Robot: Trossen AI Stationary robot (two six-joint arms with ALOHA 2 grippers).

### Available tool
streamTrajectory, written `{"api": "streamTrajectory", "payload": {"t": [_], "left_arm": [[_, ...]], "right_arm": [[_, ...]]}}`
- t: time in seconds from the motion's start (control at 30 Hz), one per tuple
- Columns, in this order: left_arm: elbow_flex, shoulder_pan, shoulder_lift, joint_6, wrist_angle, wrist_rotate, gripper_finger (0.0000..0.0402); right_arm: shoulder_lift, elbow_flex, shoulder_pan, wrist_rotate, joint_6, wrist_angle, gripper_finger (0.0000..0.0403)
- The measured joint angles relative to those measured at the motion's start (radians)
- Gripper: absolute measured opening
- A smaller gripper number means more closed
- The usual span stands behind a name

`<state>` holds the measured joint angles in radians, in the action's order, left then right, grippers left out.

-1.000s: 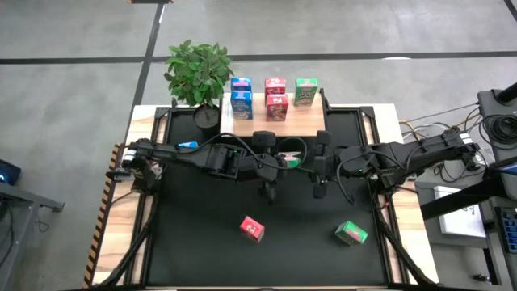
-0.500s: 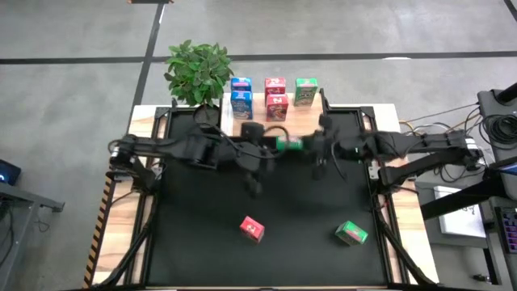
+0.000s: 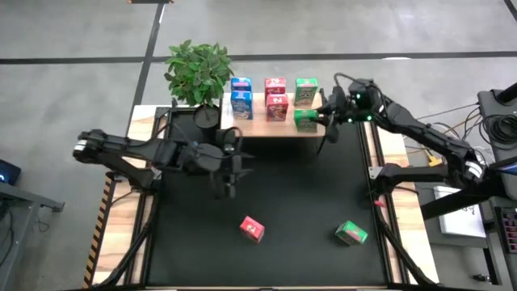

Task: Stack cereal on shelf
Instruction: Put the left green cereal box aligned with the other green cereal box on the shelf

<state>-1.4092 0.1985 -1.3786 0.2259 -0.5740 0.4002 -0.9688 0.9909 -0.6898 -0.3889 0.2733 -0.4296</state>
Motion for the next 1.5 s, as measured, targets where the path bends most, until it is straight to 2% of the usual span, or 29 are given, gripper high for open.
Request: {"api": "streamTrajectory", "payload": {"t": [0.07, 0.13, 0.37, 0.6, 0.97, 1.13, 1.37, 1.5], "left_arm": [[0.096, 0.002, 0.057, 0.0, 0.074, -0.002, 0.0158], [0.185, 0.002, 0.11, 0.001, 0.13, -0.002, 0.0158], [0.399, 0.002, 0.28, 0.059, 0.25, -0.02, 0.0158], [0.535, 0.002, 0.406, 0.131, 0.315, -0.021, 0.0158], [0.612, 0.002, 0.467, 0.136, 0.359, -0.02, 0.0158], [0.622, 0.0, 0.467, 0.136, 0.357, -0.017, 0.0158], [0.621, 0.004, 0.468, 0.083, 0.358, -0.026, 0.0158], [0.638, 0.006, 0.461, 0.053, 0.368, -0.08, 0.0158]], "right_arm": [[0.002, -0.022, -0.059, -0.118, -0.004, 0.012, 0.0114], [0.003, -0.05, -0.094, -0.186, -0.032, 0.052, 0.0113], [0.003, -0.113, -0.101, -0.194, -0.068, 0.218, 0.0112], [0.003, -0.152, -0.101, -0.125, -0.097, 0.336, 0.0112], [0.003, -0.178, -0.101, -0.115, -0.12, 0.333, 0.0116], [0.003, -0.193, -0.101, -0.035, -0.106, 0.343, 0.0149], [0.003, -0.18, -0.101, -0.026, -0.121, 0.359, 0.0204], [0.009, -0.136, -0.1, -0.027, -0.144, 0.325, 0.0222]]}}
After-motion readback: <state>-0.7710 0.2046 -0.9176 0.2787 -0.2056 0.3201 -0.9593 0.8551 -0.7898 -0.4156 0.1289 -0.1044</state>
